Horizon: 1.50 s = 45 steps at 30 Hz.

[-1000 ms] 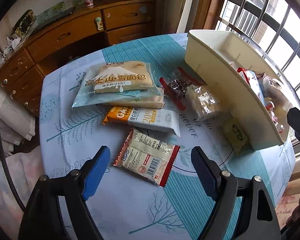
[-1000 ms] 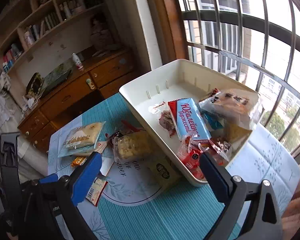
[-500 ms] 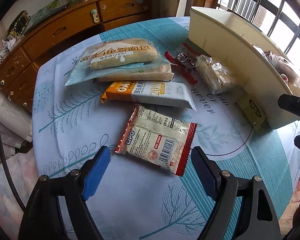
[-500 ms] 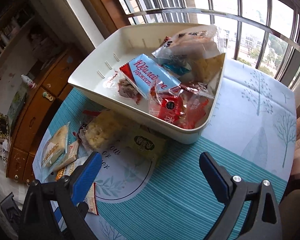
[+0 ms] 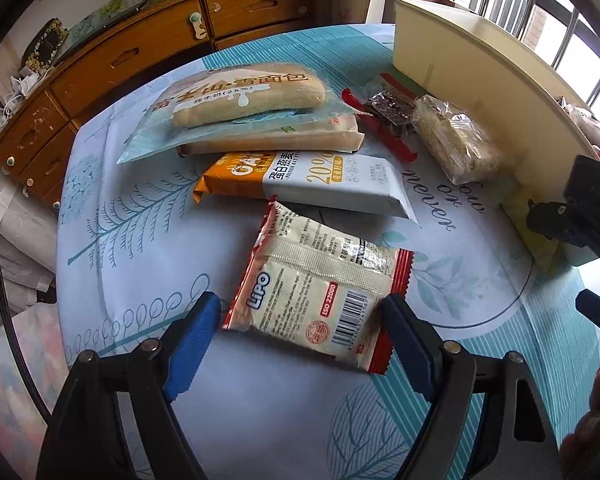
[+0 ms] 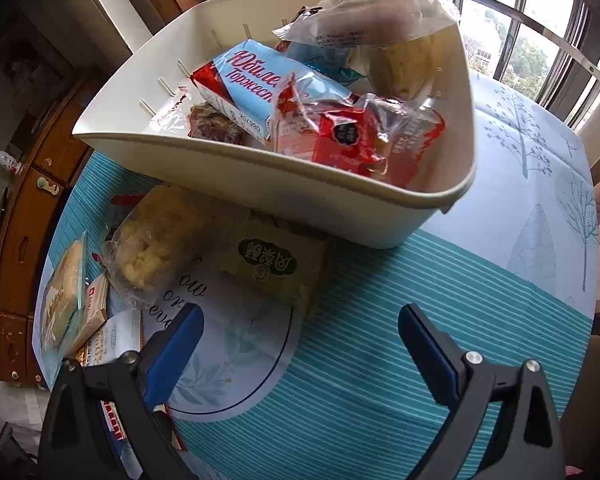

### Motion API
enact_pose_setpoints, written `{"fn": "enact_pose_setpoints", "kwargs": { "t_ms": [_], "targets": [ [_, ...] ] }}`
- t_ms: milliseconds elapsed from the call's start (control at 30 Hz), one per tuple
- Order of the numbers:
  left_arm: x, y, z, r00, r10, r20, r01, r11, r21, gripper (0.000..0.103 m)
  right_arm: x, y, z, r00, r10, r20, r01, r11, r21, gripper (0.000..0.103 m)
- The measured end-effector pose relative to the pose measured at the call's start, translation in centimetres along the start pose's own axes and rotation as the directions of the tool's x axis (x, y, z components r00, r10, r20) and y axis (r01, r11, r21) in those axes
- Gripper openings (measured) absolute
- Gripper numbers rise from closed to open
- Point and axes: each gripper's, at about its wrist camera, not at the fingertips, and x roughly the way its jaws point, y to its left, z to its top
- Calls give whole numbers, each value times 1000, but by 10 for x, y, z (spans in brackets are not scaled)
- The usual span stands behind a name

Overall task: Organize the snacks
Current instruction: 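Lower the left gripper onto the white LIPO packet and close while the right approaches the yellow packet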

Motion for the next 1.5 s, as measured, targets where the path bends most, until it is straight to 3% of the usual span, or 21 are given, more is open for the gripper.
{"fn": "enact_pose_setpoints", "kwargs": {
  "t_ms": [400,1133,1500],
  "targets": [
    [7,-6,12,1000,-24,3,24,1000,-11,82,19,17,4,1000,-30,7,30,999,-45,98],
    [12,-28,17,999,-34,-20,34,999,5,82,39,41,18,993,-37,110,52,988,-143,80],
    [9,-24,15,999,-36,-10,36,999,-12,72,39,48,15,993,-7,121,35,972,-233,69]
  ]
}}
